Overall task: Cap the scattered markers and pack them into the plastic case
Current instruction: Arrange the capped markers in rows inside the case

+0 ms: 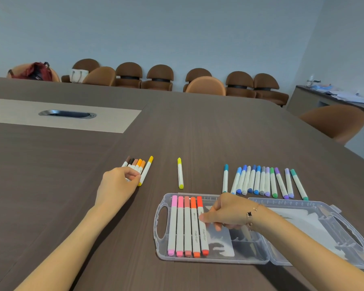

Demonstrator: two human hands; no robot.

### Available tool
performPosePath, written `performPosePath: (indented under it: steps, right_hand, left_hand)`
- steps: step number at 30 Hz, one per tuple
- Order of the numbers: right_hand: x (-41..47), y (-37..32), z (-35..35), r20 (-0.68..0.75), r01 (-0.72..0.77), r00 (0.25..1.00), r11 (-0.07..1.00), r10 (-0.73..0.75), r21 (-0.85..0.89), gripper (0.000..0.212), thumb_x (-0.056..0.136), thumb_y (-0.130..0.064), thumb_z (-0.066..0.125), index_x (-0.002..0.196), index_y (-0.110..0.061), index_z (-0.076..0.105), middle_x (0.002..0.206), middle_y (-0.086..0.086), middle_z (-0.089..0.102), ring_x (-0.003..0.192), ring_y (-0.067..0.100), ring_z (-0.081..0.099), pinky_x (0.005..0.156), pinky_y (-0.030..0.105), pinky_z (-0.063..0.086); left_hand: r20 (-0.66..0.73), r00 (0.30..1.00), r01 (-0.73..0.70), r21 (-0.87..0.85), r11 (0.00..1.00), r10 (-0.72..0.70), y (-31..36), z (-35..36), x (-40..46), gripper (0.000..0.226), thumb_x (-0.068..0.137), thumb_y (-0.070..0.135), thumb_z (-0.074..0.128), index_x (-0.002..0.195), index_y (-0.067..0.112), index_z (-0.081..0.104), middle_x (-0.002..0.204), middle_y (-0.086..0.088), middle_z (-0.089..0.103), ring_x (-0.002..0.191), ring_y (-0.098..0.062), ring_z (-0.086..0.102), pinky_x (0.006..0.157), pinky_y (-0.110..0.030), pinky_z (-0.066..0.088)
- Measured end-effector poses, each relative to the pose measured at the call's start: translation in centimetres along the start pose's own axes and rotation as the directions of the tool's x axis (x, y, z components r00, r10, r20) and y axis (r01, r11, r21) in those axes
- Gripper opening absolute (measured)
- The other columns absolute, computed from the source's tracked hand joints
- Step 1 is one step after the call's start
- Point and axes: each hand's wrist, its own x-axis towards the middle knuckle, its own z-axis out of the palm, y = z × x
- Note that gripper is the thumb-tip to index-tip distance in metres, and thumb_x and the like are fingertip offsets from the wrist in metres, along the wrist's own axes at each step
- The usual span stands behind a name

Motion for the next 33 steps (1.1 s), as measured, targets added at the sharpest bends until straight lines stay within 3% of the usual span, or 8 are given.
performPosePath:
  steps: [6,14,18,21,24,27,30,33]
  right_hand:
    - [0.3,-0.4,-0.3,0.028,0.013,1.0,0.998,-0.012,-0.061,0.031,0.085,-0.041,0.063,0.065,-0.019,0.065,0.068,-0.004,0.062,0.057,0.008,0.045,0.057,0.017,0.038]
    - [0.1,-0.4,0.1,-0.012,0.065,0.998,0.982,-0.068,-0.175,0.035,0.088,-0.042,0.059,0.06,-0.022,0.062,0.06,-0.009,0.057,0.059,0.004,0.049,0.069,0.018,0.043]
    - [0.2,-0.2,0.5,-0.046,0.071,0.996,0.988,-0.078,-0.14,0.033,0.089,-0.04,0.059,0.081,-0.011,0.073,0.061,-0.009,0.057,0.059,0.004,0.049,0.073,0.02,0.045]
    - [0.2,-0.3,0.3,-0.063,0.091,0.993,0.985,-0.101,-0.144,0.037,0.089,-0.039,0.059,0.095,-0.006,0.073,0.061,-0.008,0.056,0.059,0.005,0.049,0.075,0.021,0.044]
    - [0.2,-0.3,0.3,-0.063,0.105,0.991,0.982,-0.116,-0.157,0.038,0.089,-0.04,0.059,0.088,-0.005,0.074,0.059,-0.007,0.055,0.058,0.005,0.048,0.076,0.022,0.045]
    - [0.5,0.1,0.4,-0.074,0.098,0.991,0.987,-0.108,-0.131,0.036,0.088,-0.041,0.061,0.068,-0.013,0.069,0.06,-0.007,0.055,0.059,0.005,0.049,0.077,0.022,0.046]
    - [0.7,0.4,0.6,-0.078,0.089,0.992,0.992,-0.097,-0.094,0.037,0.086,-0.041,0.062,0.057,-0.019,0.06,0.062,-0.008,0.056,0.063,0.005,0.052,0.072,0.018,0.044]
    - [0.6,0.5,0.6,-0.094,0.095,0.99,0.992,-0.102,-0.079,0.036,0.086,-0.04,0.063,0.057,-0.019,0.059,0.063,-0.008,0.057,0.061,0.004,0.053,0.066,0.015,0.041]
  left_hand:
    - [-0.046,0.999,0.008,0.072,0.997,-0.005,0.1,0.0,-0.1,0.015,0.086,0.026,0.066,0.098,0.02,0.072,0.088,0.006,0.068,0.075,-0.008,0.058,0.061,-0.019,0.047]
    - [0.022,1.0,-0.028,0.311,0.95,0.022,2.5,0.6,0.2,0.027,0.085,0.041,0.064,0.105,0.023,0.068,0.107,0.0,0.062,0.084,-0.015,0.062,0.069,-0.031,0.056]
    - [0.068,0.997,-0.064,0.444,0.894,0.038,3.7,1.3,0.2,0.024,0.088,0.042,0.06,0.1,0.022,0.065,0.114,0.0,0.055,0.089,-0.017,0.062,0.072,-0.039,0.057]
    - [0.097,0.995,-0.056,0.493,0.868,0.009,4.0,1.4,0.1,0.028,0.092,0.038,0.054,0.111,0.019,0.065,0.118,-0.001,0.059,0.095,-0.019,0.063,0.075,-0.044,0.057]
    - [0.113,0.994,-0.06,0.536,0.842,-0.001,4.4,1.7,0.1,0.026,0.092,0.034,0.052,0.101,0.015,0.068,0.091,0.001,0.067,0.075,-0.016,0.065,0.057,-0.029,0.053]
    - [0.125,0.991,-0.03,0.527,0.849,-0.043,4.6,1.6,0.0,0.022,0.088,0.032,0.056,0.083,0.014,0.067,0.062,0.004,0.053,0.055,-0.01,0.053,0.046,-0.021,0.039]
    - [0.127,0.99,-0.002,0.461,0.888,-0.063,4.0,1.5,0.3,0.023,0.085,0.033,0.06,0.081,0.013,0.07,0.064,0.001,0.059,0.061,-0.015,0.06,0.064,-0.032,0.057]
    - [0.12,0.991,0.003,0.428,0.904,-0.06,3.6,1.2,0.1,0.024,0.085,0.033,0.061,0.079,0.013,0.072,0.07,-0.002,0.066,0.064,-0.016,0.063,0.06,-0.028,0.055]
